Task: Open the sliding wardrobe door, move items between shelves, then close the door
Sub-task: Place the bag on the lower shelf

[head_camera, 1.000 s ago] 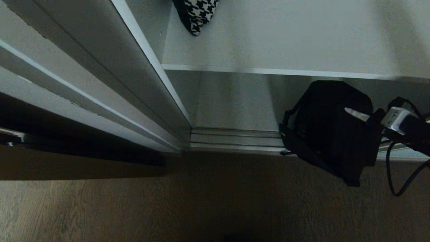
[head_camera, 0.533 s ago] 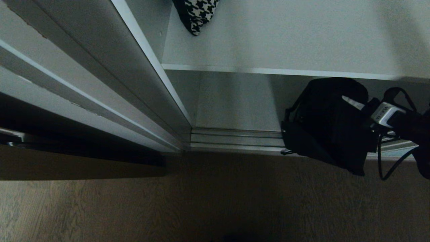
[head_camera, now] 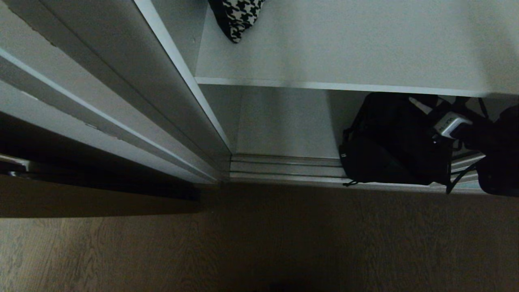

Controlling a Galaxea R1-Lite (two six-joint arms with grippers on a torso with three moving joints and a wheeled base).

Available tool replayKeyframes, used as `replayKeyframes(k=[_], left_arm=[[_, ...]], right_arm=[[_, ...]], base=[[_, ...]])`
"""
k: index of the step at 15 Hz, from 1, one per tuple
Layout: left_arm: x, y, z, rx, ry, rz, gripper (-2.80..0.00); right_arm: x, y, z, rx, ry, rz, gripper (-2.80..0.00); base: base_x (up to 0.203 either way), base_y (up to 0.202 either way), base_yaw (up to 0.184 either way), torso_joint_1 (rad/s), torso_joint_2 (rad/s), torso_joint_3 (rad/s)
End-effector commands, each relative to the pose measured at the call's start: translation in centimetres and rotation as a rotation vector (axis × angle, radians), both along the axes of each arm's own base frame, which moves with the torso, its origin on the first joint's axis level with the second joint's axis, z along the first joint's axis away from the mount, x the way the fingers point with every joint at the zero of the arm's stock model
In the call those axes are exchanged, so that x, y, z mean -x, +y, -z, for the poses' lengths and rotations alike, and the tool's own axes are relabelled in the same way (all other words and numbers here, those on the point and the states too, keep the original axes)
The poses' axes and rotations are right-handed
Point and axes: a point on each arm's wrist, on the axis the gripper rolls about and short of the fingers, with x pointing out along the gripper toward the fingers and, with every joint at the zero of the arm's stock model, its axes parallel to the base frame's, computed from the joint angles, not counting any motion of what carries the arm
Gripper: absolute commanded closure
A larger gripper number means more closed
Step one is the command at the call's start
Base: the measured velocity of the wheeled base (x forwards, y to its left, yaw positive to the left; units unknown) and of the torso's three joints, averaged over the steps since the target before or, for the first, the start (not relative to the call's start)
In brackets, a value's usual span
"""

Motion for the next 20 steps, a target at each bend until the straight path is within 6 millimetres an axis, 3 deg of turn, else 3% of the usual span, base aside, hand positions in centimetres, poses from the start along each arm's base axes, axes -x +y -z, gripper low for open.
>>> replayKeyframes(k=[1, 5, 8, 12, 20], left_arm=[[0.0, 0.0, 0.0, 0.000, -0.001, -0.002, 0.00], [0.0, 0.0, 0.0, 0.000, -0.001, -0.001, 0.00], [0.0, 0.0, 0.0, 0.000, -0.001, -0.001, 0.00], [0.0, 0.0, 0.0, 0.000, -0.001, 0.001, 0.00], [0.0, 0.0, 0.0, 0.000, -0.001, 0.000, 0.00]], right_arm=[[-2.1, -0.5, 2.3, -0.005, 0.014, 0.014, 0.00], [-4.7, -0.8, 2.5, 0.002, -0.081, 0.070, 0.00], [-5.8, -0.4, 3.4, 0.016, -0.126, 0.135, 0.00], [-7.3, 0.7, 2.4, -0.012, -0.222, 0.162, 0.00], [-9.6, 2.1, 2.7, -0.053, -0.326, 0.191, 0.00]], base=[[0.000, 0.000, 0.000, 0.000, 0.00, 0.000], [0.000, 0.000, 0.000, 0.000, 0.00, 0.000], [0.000, 0.000, 0.000, 0.000, 0.00, 0.000], [0.000, 0.000, 0.000, 0.000, 0.00, 0.000], [0.000, 0.000, 0.000, 0.000, 0.00, 0.000]])
